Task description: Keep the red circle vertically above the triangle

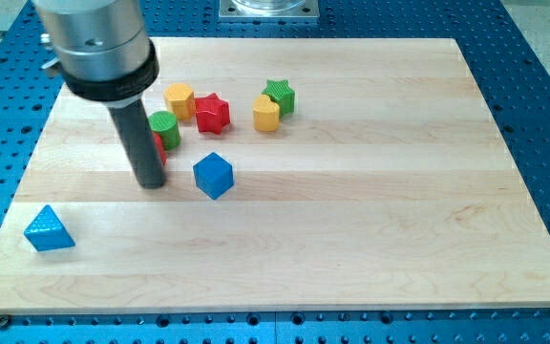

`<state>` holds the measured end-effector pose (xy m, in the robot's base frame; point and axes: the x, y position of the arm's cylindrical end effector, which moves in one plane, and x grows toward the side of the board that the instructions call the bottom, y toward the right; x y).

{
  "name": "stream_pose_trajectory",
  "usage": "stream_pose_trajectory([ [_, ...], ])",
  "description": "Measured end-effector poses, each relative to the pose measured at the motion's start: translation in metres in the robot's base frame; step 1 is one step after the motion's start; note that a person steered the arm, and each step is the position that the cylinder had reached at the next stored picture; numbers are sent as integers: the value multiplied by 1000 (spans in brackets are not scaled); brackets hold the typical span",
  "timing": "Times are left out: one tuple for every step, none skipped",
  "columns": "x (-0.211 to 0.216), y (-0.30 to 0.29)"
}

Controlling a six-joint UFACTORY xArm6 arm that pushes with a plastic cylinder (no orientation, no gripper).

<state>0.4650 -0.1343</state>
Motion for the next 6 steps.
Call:
stream_pose_trajectory([
  [-13, 24],
  [-12, 21],
  [-16, -3],
  [-40, 15],
  [-40, -34],
  [-41, -36],
])
